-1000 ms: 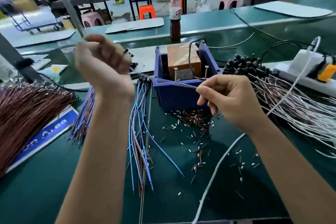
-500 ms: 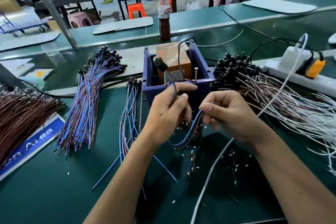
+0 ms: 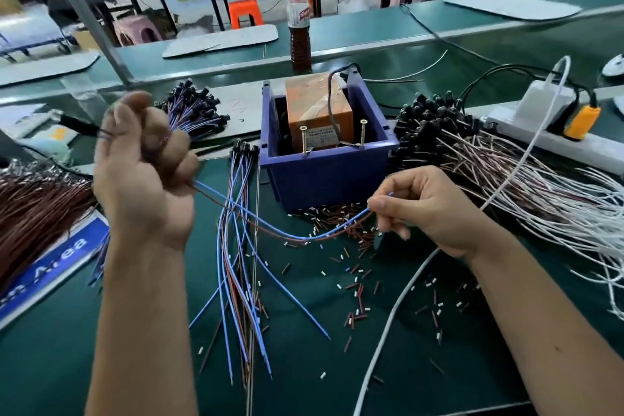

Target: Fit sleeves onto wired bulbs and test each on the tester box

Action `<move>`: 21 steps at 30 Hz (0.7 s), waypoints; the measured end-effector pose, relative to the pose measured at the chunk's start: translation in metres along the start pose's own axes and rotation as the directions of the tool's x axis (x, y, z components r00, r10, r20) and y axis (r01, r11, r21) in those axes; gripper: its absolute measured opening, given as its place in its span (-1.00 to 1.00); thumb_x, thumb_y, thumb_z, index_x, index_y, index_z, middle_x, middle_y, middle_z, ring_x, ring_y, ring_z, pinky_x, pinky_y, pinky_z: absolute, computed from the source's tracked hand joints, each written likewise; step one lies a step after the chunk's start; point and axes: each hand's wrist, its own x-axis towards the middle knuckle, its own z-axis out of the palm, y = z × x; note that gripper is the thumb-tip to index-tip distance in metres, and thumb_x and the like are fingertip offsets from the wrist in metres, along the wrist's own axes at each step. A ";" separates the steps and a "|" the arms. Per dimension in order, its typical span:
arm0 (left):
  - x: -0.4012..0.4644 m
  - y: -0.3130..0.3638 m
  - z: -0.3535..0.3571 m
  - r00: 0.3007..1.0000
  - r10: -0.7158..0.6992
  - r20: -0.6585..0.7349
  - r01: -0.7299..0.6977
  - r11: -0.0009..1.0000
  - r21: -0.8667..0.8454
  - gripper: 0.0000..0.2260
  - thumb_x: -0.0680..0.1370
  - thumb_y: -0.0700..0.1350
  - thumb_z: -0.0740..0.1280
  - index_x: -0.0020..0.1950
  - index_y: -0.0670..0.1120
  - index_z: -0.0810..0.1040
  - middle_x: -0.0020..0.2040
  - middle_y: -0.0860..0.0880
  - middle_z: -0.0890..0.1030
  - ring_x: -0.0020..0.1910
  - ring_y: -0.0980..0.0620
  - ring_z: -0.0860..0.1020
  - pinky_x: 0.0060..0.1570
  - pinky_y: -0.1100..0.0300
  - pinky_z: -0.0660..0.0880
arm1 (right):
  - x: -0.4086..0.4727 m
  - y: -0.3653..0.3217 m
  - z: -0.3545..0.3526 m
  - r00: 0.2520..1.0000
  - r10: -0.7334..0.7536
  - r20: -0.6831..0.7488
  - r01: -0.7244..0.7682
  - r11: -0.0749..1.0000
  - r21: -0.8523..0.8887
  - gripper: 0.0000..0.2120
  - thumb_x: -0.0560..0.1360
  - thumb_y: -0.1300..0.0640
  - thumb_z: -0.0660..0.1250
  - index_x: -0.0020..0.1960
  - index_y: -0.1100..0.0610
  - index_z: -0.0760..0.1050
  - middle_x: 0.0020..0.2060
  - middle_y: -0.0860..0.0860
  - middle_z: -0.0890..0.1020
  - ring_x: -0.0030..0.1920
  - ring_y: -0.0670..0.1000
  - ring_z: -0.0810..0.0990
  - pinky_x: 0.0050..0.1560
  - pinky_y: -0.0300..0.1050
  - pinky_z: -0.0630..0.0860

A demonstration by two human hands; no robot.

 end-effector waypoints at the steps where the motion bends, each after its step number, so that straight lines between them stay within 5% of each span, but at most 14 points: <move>1: -0.002 -0.004 0.003 0.998 -0.049 0.047 0.046 0.997 0.055 -0.75 0.76 -0.05 0.09 -0.04 0.02 0.49 -0.36 0.11 0.23 -0.47 0.17 0.09 -0.53 0.32 0.09 | 0.001 0.001 0.001 0.999 -0.006 -0.032 0.006 1.000 0.002 -0.84 0.45 0.08 0.54 -0.20 0.17 0.68 -0.38 0.20 0.67 -0.51 -0.02 0.49 -0.47 -0.26 0.46; 4: -0.022 -0.033 0.027 0.921 -0.245 0.303 0.148 0.939 0.309 -0.75 0.70 -0.09 0.21 -0.12 0.01 0.59 -0.39 0.12 0.27 -0.51 0.18 0.17 -0.55 0.35 0.13 | 0.003 0.004 0.005 0.996 -0.044 -0.075 0.048 0.998 0.049 -0.86 0.47 0.09 0.53 -0.18 0.15 0.69 -0.38 0.19 0.66 -0.51 0.00 0.48 -0.47 -0.26 0.45; 7: -0.050 -0.075 0.051 0.809 -0.302 0.505 -0.119 0.756 0.643 -0.91 0.60 -0.06 0.41 -0.07 -0.05 0.58 -0.35 0.14 0.51 -0.41 0.20 0.42 -0.39 0.32 0.36 | 0.003 0.005 0.009 0.994 -0.079 -0.079 0.086 0.993 0.080 -0.81 0.47 0.03 0.53 -0.15 0.16 0.70 -0.39 0.17 0.65 -0.49 0.00 0.50 -0.48 -0.25 0.43; 9: -0.061 -0.096 0.056 0.823 -0.252 0.509 -0.199 0.712 0.674 -0.83 0.57 -0.07 0.50 -0.06 -0.04 0.52 -0.28 0.12 0.60 -0.35 0.22 0.54 -0.35 0.32 0.42 | 0.002 0.004 0.010 0.992 -0.096 -0.084 0.102 0.992 0.071 -0.81 0.48 0.01 0.52 -0.14 0.15 0.70 -0.39 0.15 0.65 -0.47 0.01 0.52 -0.48 -0.24 0.43; 13: -0.062 -0.107 0.050 0.864 -0.237 0.445 -0.136 0.740 0.659 -0.80 0.54 -0.04 0.53 -0.02 -0.05 0.54 -0.20 -0.01 0.72 -0.19 -0.04 0.72 -0.21 0.02 0.64 | 0.003 0.006 0.012 0.984 -0.114 -0.140 0.120 0.992 0.036 -0.85 0.49 0.05 0.52 -0.16 0.14 0.70 -0.41 0.15 0.65 -0.48 0.06 0.50 -0.50 -0.24 0.41; 17: -0.058 -0.109 0.044 0.868 -0.348 0.354 0.049 0.770 0.636 -0.82 0.52 -0.15 0.54 0.00 -0.19 0.61 -0.23 -0.11 0.74 -0.24 -0.09 0.73 -0.12 0.05 0.66 | 0.005 0.008 0.016 0.980 -0.086 -0.181 0.091 0.996 0.021 -0.83 0.45 0.05 0.51 -0.16 0.16 0.70 -0.38 0.19 0.69 -0.47 0.03 0.55 -0.51 -0.26 0.43; 21: -0.055 -0.109 0.039 0.862 -0.389 0.326 0.091 0.750 0.656 -0.93 0.54 -0.19 0.51 -0.03 -0.16 0.68 -0.27 -0.11 0.73 -0.27 -0.03 0.72 -0.15 0.20 0.60 | 0.005 0.010 0.013 0.976 -0.067 -0.205 0.058 0.997 -0.052 -0.79 0.45 -0.03 0.52 -0.15 0.14 0.71 -0.36 0.17 0.70 -0.48 0.03 0.52 -0.47 -0.25 0.44</move>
